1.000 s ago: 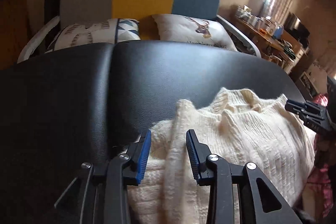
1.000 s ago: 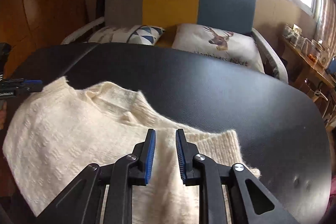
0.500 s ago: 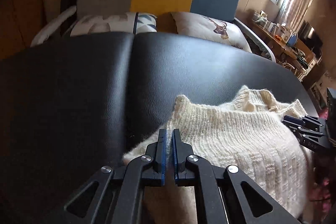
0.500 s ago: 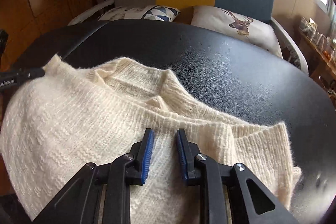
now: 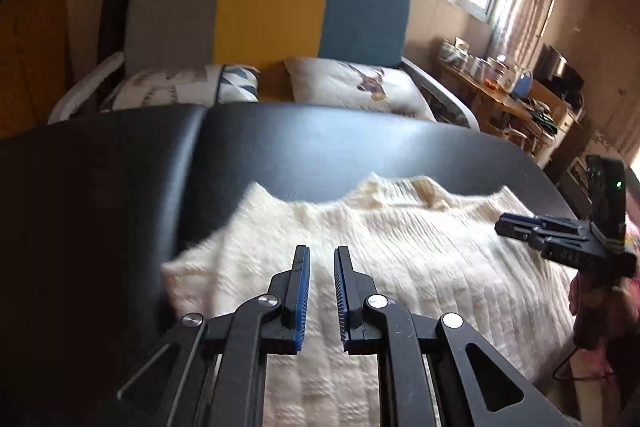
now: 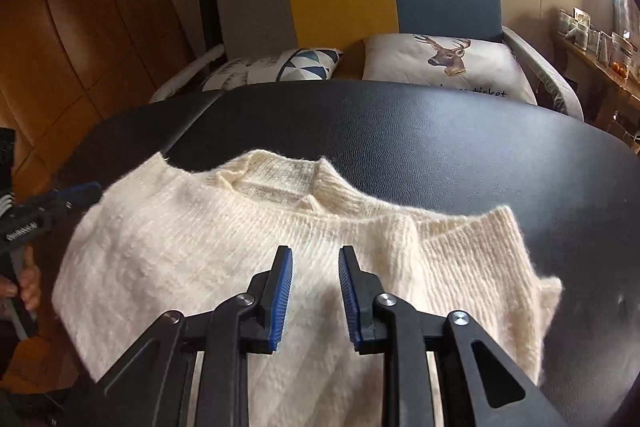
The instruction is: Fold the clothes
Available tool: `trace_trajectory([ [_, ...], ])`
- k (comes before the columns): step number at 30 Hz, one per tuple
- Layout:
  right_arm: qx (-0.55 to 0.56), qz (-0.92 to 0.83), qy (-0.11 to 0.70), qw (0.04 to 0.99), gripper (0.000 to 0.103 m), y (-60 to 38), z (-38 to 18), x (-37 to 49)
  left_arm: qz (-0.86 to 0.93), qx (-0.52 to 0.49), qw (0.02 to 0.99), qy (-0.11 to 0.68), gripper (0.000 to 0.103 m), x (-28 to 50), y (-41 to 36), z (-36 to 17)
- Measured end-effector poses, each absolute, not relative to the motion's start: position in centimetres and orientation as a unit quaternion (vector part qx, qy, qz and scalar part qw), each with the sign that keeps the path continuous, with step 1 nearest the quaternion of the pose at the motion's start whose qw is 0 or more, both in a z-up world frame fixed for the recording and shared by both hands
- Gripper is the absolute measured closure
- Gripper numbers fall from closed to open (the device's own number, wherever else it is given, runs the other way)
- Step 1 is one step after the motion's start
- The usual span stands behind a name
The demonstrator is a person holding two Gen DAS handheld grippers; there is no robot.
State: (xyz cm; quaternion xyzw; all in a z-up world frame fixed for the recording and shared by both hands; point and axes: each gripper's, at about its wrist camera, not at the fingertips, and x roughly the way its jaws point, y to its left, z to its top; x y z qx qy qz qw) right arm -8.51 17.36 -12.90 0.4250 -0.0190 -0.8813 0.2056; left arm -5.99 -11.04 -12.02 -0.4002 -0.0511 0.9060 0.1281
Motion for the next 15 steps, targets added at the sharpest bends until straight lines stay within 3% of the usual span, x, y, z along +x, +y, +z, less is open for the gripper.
trace_trajectory([
  [5,0.456,-0.875,-0.031,0.161,0.082,22.0,-15.7,-5.4,0.897,-0.418,0.121,-0.071,0.087,-6.2,-11.6,-15.7],
  [10,0.452,-0.864,-0.116,0.189,0.084,24.5,-15.6,-5.1,0.894,-0.424,0.126,-0.071,0.088,-7.6,-12.2,-15.7],
  [15,0.438,-0.843,-0.224,0.219,0.078,30.0,-13.7,-0.6,0.899,-0.417,0.128,-0.051,0.088,-6.6,-11.9,-13.8],
])
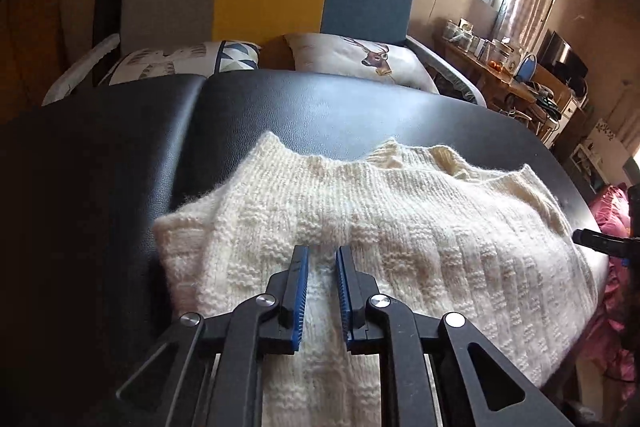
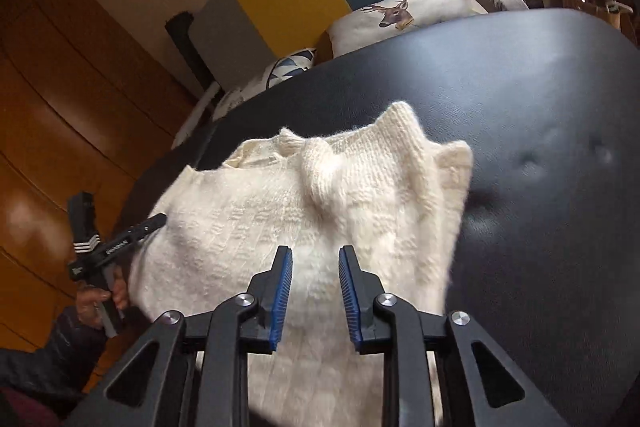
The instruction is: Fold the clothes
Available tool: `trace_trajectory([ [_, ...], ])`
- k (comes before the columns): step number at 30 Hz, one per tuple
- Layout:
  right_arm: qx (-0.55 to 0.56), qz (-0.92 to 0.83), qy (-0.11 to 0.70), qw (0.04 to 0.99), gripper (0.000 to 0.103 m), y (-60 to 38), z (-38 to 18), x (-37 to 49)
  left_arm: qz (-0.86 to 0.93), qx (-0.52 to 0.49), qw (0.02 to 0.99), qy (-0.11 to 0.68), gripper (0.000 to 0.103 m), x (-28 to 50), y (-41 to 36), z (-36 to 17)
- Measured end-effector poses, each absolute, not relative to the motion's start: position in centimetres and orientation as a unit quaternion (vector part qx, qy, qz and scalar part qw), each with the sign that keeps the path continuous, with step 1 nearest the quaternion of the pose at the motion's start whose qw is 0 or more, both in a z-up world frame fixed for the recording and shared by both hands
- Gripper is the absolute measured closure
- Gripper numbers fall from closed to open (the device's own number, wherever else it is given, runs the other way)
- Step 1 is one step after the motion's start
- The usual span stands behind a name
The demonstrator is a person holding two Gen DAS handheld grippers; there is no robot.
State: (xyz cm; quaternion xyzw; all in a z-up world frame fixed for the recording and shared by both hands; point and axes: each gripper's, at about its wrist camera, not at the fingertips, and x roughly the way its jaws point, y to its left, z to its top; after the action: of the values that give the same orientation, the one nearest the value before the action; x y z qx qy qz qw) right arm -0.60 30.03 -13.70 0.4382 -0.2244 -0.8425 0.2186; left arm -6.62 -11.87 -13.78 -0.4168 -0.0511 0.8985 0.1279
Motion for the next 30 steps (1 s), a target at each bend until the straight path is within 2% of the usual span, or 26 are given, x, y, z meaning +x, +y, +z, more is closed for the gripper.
trace_trajectory([
  [5,0.445,-0.819,-0.298,0.208,0.073,35.8,-14.7,5.0,0.894,-0.397,0.198,-0.061,0.087,-4.4,-9.0,-11.6],
  [6,0.447,-0.813,-0.310,0.209,0.070,36.6,-15.2,5.7,0.889,-0.396,0.224,-0.055,0.087,-4.3,-7.3,-11.2],
  [14,0.457,-0.761,-0.360,0.286,0.069,36.5,-18.4,5.4,0.828,-0.409,0.384,0.020,0.085,-4.6,7.8,-10.7],
  [22,0.505,-0.671,-0.336,0.427,0.067,33.7,-19.1,2.7,0.793,-0.420,0.433,0.082,0.085,-6.1,15.5,-11.6],
  [27,0.531,-0.671,-0.297,0.424,0.067,33.1,-19.1,1.0,0.790,-0.414,0.437,0.113,0.084,-7.5,18.6,-11.8],
  [30,0.590,-0.611,-0.248,0.465,0.066,30.6,-20.8,2.3,0.777,-0.441,0.430,0.131,0.084,-8.6,20.1,-13.9],
])
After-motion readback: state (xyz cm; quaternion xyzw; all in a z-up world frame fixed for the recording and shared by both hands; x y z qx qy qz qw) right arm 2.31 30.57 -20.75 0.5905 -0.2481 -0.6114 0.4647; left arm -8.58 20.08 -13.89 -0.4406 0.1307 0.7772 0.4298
